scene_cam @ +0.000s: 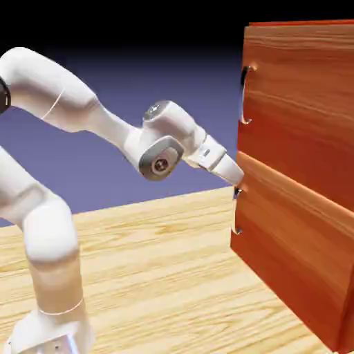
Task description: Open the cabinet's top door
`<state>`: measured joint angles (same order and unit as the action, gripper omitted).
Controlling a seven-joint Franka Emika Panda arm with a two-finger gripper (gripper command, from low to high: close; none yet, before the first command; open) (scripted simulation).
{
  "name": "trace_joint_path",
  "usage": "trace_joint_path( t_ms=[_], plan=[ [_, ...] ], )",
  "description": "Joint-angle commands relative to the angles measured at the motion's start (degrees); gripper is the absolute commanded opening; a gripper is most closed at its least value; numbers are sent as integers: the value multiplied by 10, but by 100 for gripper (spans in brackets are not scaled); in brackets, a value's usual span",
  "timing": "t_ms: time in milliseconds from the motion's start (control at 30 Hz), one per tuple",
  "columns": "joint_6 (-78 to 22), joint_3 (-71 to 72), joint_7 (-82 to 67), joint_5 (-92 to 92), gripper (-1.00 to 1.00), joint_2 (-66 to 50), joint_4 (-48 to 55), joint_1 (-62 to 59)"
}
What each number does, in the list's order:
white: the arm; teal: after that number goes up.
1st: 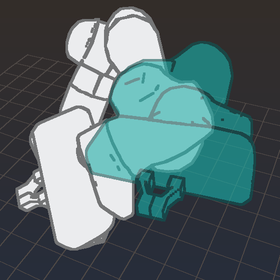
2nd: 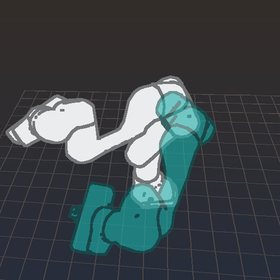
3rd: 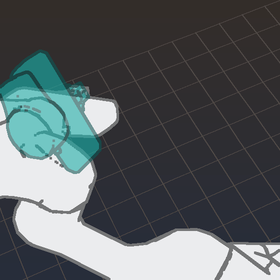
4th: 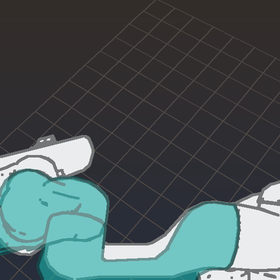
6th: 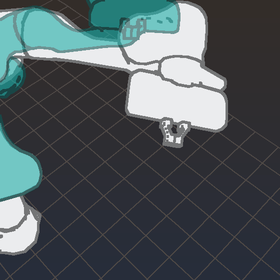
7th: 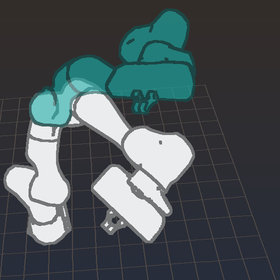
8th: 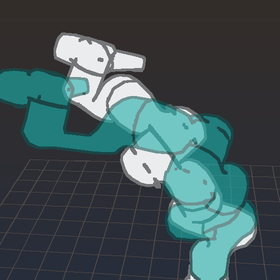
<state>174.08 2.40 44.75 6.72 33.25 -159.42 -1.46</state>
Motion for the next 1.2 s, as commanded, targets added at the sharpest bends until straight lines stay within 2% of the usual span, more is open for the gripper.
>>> trace_joint_path(
  t_ms=[0, 1167],
  plan=[
    [0, 9, 9, 25, 0, 2, 6, -8],
    [10, 320, 306, 897, 0, 78, 211, -286]
  ],
)
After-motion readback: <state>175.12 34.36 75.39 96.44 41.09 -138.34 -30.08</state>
